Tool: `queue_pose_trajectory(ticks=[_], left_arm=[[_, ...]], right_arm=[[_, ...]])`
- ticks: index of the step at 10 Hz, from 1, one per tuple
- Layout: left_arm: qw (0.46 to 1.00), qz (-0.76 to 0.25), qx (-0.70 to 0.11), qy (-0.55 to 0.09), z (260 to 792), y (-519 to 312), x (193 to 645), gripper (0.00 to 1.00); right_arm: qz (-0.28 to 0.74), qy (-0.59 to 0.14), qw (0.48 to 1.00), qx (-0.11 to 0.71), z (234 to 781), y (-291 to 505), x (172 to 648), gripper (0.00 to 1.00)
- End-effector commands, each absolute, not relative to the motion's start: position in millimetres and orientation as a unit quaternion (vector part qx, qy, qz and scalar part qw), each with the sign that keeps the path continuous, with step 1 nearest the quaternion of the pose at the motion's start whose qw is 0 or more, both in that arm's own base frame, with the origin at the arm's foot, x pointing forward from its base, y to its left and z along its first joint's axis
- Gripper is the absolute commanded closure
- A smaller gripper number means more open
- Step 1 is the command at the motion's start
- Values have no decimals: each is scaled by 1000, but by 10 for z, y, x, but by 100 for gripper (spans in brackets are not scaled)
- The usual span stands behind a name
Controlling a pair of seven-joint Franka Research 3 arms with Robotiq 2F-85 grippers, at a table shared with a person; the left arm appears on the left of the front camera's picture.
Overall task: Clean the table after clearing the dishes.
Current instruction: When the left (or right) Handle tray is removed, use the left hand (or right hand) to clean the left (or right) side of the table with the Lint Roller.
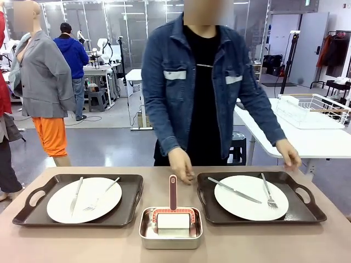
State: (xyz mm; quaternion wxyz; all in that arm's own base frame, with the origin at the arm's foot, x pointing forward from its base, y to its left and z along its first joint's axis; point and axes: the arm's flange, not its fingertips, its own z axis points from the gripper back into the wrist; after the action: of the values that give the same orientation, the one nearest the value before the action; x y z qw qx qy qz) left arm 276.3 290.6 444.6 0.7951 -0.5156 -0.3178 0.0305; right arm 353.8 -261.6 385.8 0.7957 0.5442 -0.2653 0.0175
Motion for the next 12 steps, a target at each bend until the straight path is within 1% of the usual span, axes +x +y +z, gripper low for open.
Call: queue_pose_trajectory(ticks=[1,12], left_arm=[[791,28,-519,-322,4447,2923,2722,0],[791,28,-519,-322,4447,2923,2722,0]], right_arm=[[18,-267,794,546,3864,-2612,3524,0],[18,-267,794,546,3864,-2612,3524,0]])
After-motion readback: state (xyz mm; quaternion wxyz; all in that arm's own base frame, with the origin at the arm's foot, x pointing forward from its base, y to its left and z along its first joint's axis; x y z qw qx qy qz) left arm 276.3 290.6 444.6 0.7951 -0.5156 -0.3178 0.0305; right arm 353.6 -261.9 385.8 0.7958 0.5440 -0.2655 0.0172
